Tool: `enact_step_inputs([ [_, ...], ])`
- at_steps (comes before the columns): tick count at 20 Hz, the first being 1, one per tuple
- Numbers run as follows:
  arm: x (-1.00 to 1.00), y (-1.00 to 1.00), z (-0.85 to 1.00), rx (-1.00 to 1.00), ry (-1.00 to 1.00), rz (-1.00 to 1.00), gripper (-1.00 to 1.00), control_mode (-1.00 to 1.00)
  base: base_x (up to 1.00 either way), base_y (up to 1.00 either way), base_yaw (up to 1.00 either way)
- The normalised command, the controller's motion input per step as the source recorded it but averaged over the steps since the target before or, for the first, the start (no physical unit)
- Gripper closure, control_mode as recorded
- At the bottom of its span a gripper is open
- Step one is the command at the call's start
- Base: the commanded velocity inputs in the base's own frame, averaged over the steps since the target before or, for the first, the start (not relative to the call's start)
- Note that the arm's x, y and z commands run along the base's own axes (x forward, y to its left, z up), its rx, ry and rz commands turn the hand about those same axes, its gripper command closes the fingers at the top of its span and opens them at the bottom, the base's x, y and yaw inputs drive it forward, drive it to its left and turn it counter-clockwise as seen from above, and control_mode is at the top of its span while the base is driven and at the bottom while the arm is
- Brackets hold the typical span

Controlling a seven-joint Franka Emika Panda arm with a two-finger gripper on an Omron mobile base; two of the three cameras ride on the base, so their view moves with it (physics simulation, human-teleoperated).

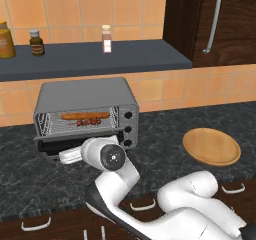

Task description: Pick up the kebab skewer and baguette bread, and place them inside the toaster oven. Close the toaster oven door and start by setting the timer.

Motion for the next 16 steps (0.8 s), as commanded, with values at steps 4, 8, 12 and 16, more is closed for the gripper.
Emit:
enact_step_inputs([
  [4,0.11,0.0,-0.76,0.0,-0.12,0.0,-1.0,-1.0,0.0,0.0,0.0],
  [8,0.85,0.0,-0.37,0.09,-0.12,0.0,-1.0,-1.0,0.0,0.0,0.0],
  [12,0.87,0.0,0.0,0.14,-0.13,0.0,-1.0,-1.0,0.0,0.0,0.0],
  [16,0.81,0.0,0.0,0.08,0.0,0.0,-1.0,-1.0,0.0,0.0,0.0],
])
